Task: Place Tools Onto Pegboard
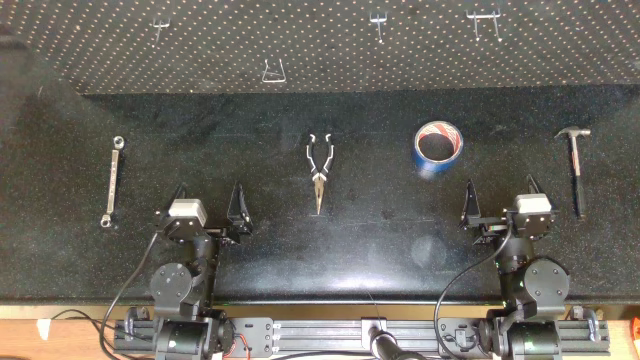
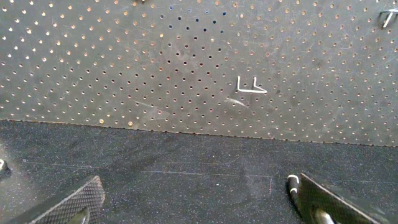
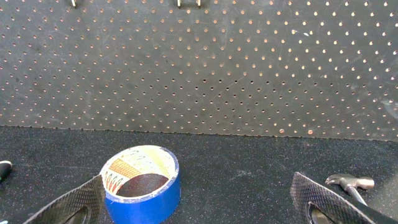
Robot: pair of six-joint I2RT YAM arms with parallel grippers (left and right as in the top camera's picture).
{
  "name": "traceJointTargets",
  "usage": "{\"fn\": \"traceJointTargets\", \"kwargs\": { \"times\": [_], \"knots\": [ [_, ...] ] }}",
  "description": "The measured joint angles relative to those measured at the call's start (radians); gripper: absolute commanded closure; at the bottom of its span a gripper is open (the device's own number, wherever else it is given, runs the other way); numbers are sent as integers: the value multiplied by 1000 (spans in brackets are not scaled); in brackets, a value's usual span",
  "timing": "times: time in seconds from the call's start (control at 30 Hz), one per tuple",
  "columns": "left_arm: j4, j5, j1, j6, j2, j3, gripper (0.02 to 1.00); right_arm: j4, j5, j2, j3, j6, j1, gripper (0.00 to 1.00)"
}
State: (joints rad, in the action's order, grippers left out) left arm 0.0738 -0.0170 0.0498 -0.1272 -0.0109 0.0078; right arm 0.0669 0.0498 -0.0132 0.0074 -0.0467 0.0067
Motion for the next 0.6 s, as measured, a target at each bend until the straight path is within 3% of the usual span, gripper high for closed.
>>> {"fn": "traceJointTargets", "kwargs": {
  "times": [0.37, 0.43, 0.5, 0.6],
  "knots": [
    [0, 9, 0, 0, 0, 0, 23, 0, 0, 0, 0, 0, 0, 25],
    [9, 30, -4, 72, -48, 20, 23, 0, 0, 0, 0, 0, 0, 25],
    [106, 47, -72, 156, -269, 193, 25, 0, 0, -1, 0, 0, 0, 25],
    [631, 58, -291, 304, -760, 768, 23, -2, -1, -2, 0, 0, 0, 25]
  ]
}}
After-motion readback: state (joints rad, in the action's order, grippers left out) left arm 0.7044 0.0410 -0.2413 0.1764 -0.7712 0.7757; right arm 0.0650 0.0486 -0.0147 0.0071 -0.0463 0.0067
